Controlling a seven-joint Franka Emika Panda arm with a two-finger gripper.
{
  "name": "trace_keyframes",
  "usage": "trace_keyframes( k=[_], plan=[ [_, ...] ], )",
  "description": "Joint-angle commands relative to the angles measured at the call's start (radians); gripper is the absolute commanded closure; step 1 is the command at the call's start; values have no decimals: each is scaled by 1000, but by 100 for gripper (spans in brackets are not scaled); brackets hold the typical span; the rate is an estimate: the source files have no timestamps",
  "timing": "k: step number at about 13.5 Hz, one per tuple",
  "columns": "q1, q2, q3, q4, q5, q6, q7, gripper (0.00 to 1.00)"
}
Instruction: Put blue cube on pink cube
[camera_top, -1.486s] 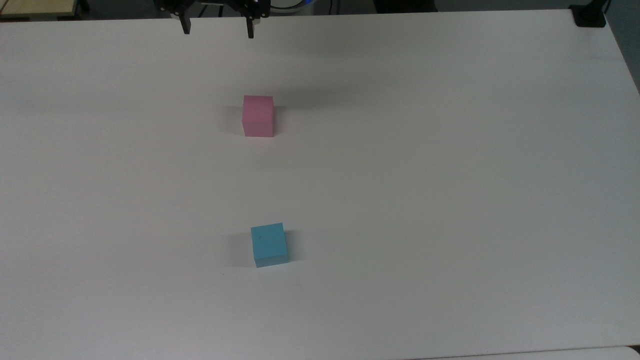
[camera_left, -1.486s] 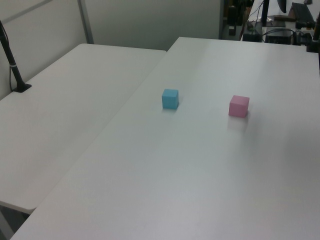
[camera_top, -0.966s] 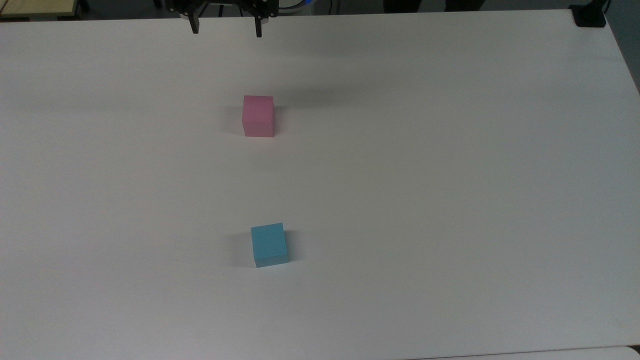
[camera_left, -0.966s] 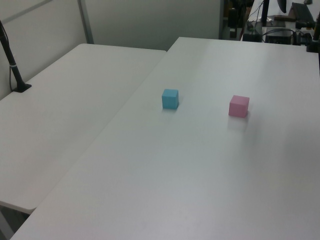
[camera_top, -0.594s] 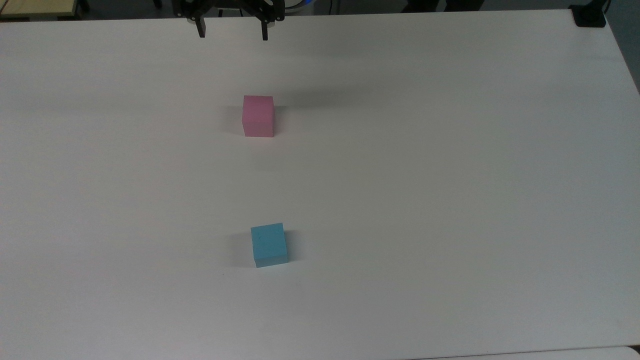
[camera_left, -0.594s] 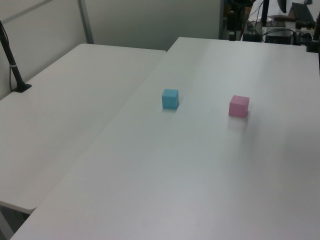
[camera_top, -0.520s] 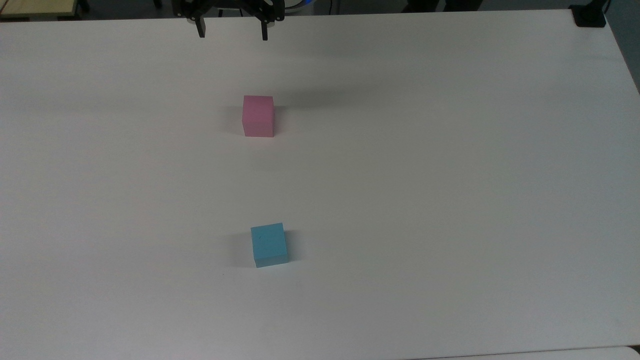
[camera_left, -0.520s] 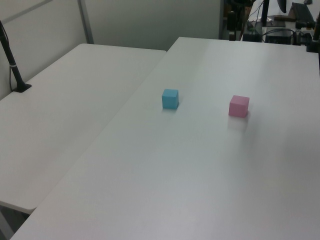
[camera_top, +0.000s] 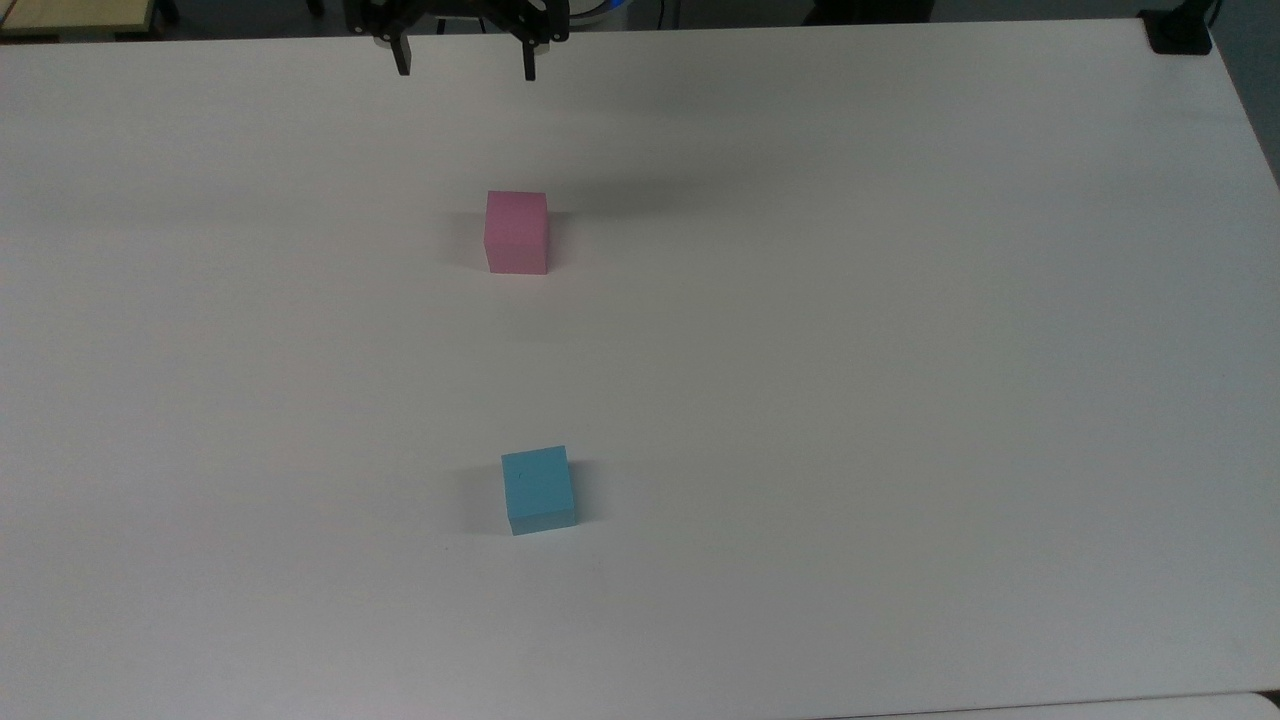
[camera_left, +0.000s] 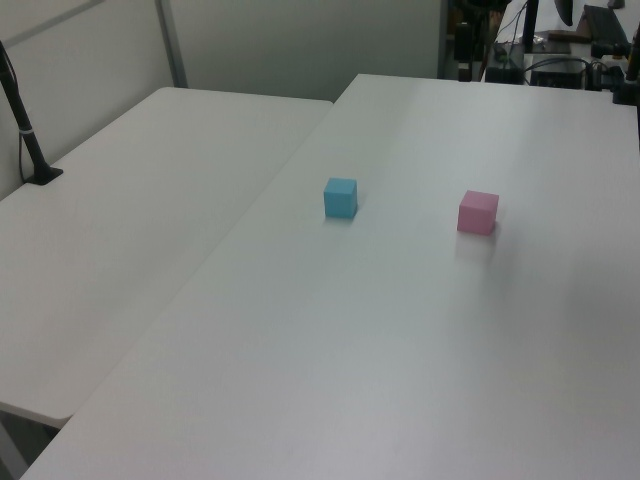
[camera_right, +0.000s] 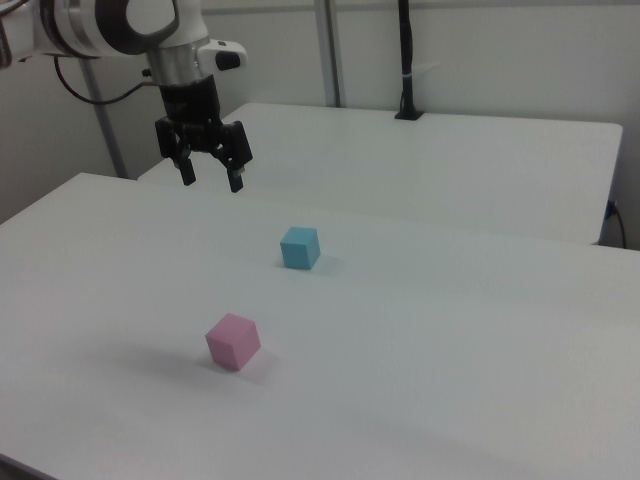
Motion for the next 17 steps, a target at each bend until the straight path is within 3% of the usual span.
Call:
trace_keyframes(
  k=[1, 7, 8, 12, 17],
  plan=[
    [12, -8, -18, -7, 19, 20, -59, 0],
    [12, 33, -16, 2, 21, 97, -54, 0],
    [12, 71, -13, 39, 27, 102, -56, 0],
    [19, 338, -13, 359, 65, 135, -51, 0],
    [74, 567, -18, 464, 47, 414, 47, 0]
  ],
)
